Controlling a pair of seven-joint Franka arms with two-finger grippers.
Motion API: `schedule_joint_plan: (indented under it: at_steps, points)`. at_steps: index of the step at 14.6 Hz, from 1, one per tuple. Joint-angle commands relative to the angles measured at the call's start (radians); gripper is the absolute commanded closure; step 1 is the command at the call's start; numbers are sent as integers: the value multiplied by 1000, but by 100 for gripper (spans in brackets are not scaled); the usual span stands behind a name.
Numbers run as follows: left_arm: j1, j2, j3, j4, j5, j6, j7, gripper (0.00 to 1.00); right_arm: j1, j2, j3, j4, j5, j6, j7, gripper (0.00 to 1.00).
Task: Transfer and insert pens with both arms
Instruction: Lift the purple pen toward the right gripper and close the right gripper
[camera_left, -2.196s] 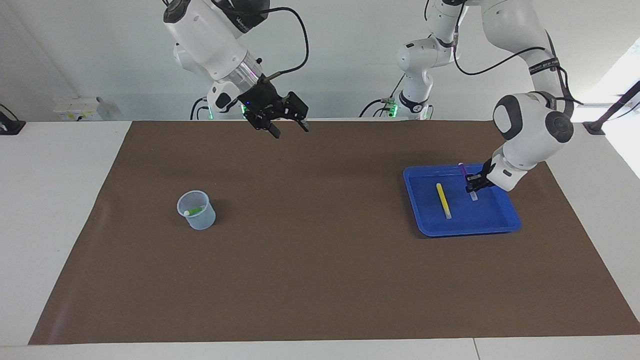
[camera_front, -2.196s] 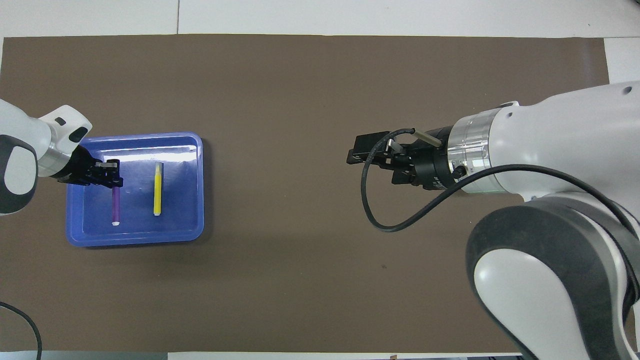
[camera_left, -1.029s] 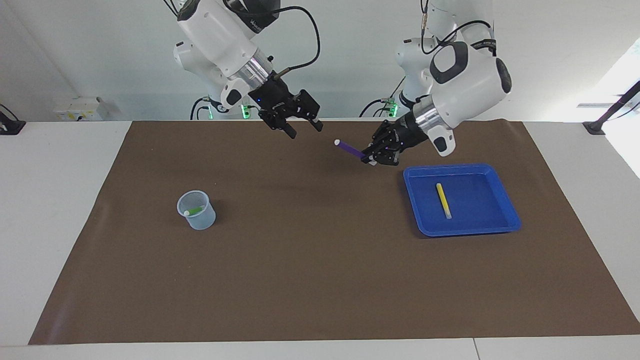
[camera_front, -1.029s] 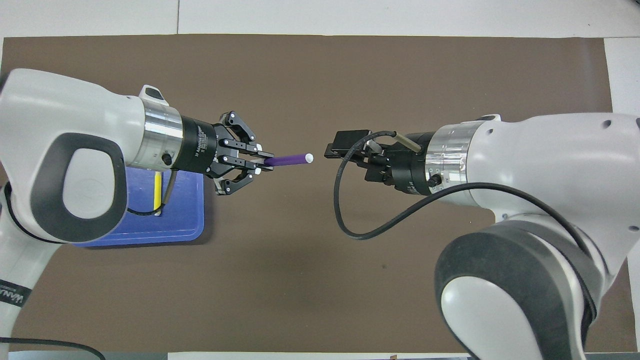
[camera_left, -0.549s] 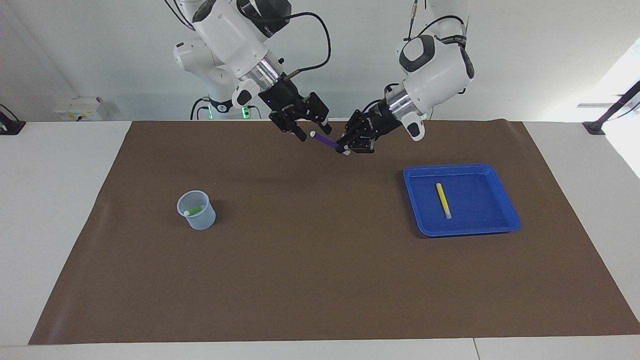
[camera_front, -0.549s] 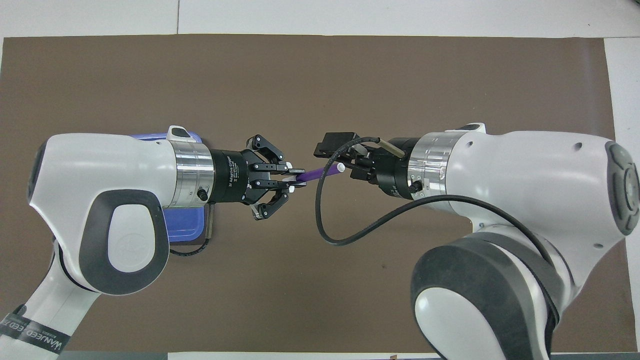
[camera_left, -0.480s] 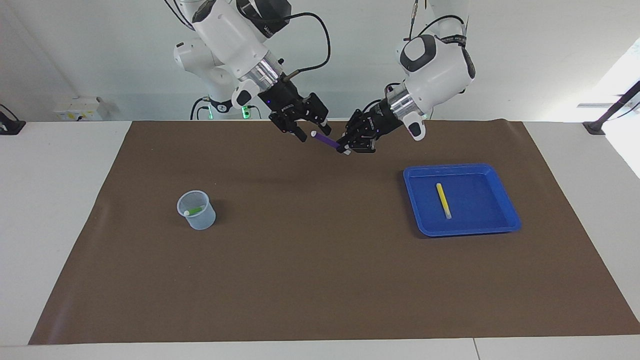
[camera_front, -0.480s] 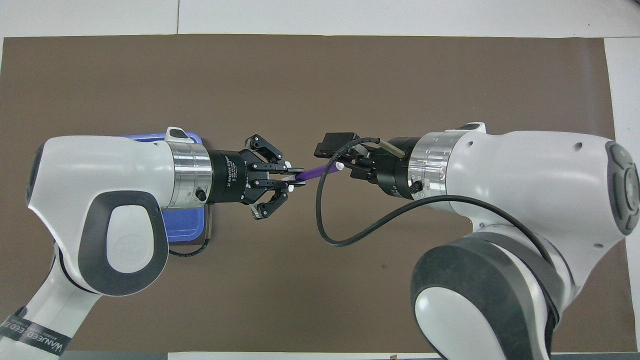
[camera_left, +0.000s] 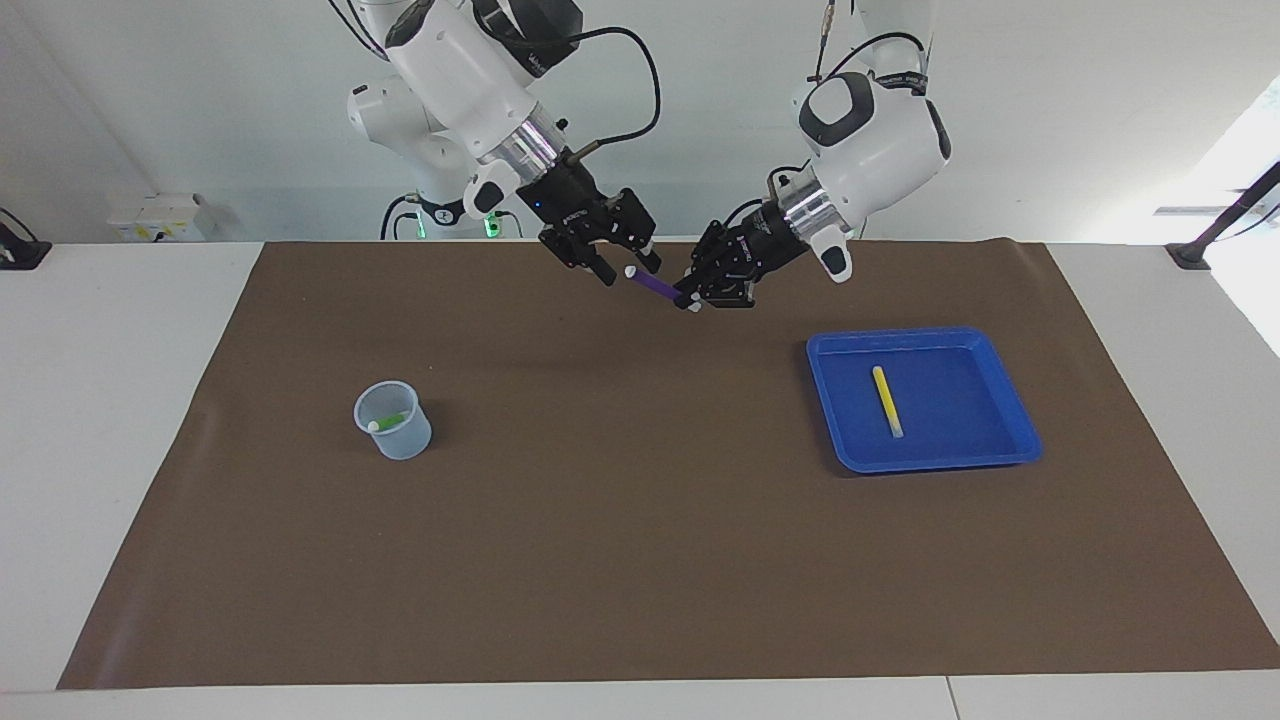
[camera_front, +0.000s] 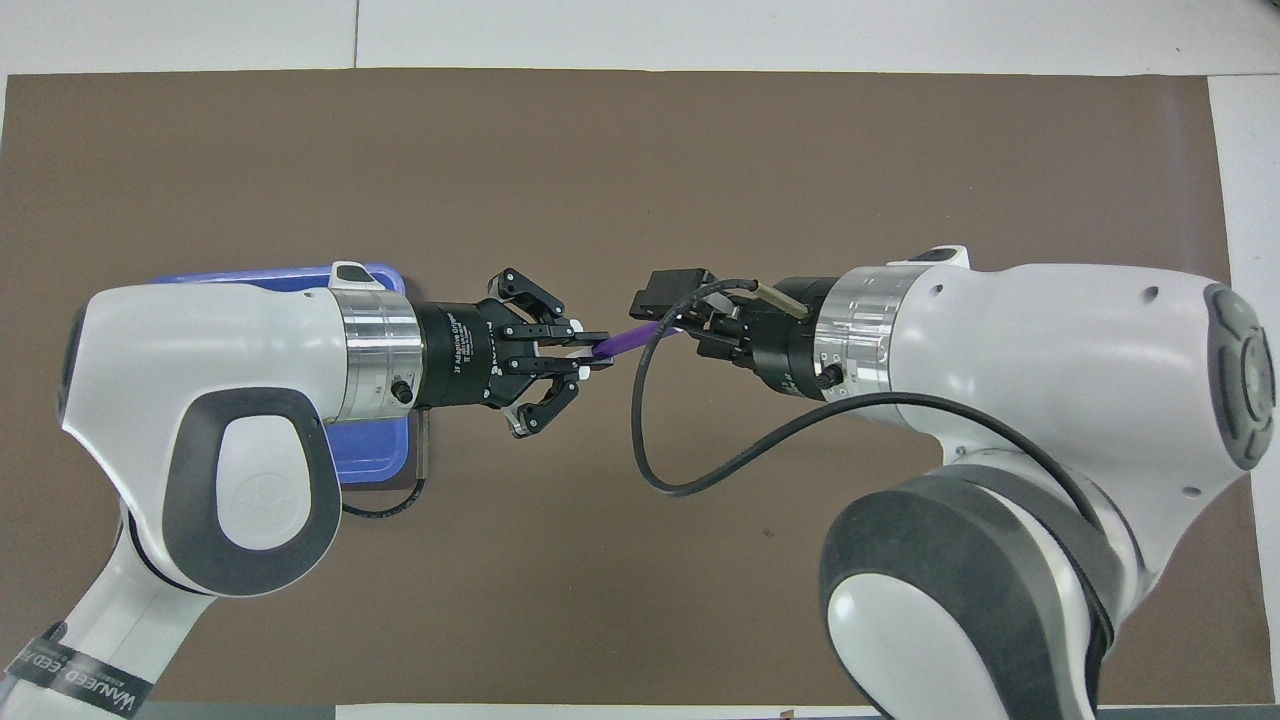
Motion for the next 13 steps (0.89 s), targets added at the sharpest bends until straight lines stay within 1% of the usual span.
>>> schedule_joint_plan:
  at_steps: [1, 2, 3, 5, 10, 11, 12, 13]
  points:
    - [-14, -42, 8, -42, -36, 26, -9, 100, -2, -26, 0, -32, 22, 14, -31, 25]
    - [-14, -42, 8, -42, -37, 26, -9, 100, -2, -26, 2, -32, 22, 15, -32, 30]
    - [-14, -42, 6, -42, -37, 37, -11, 100, -2, -26, 2, -32, 22, 15, -32, 31]
    - [-14, -42, 6, -43, -39, 43, -12, 100, -2, -26, 2, -32, 22, 15, -36, 36]
    - [-15, -42, 6, -46, -54, 62, -18, 100, -2, -27, 2, -34, 22, 14, -34, 38]
    - [-15, -42, 6, -46, -54, 62, -18, 100, -2, -26, 2, -34, 22, 14, -36, 39]
    - [-18, -42, 6, -46, -54, 62, -18, 100, -2, -26, 2, -34, 22, 14, -36, 44]
    - [-23, -42, 6, -46, -54, 62, -18, 100, -2, -26, 2, -34, 22, 15, -34, 45]
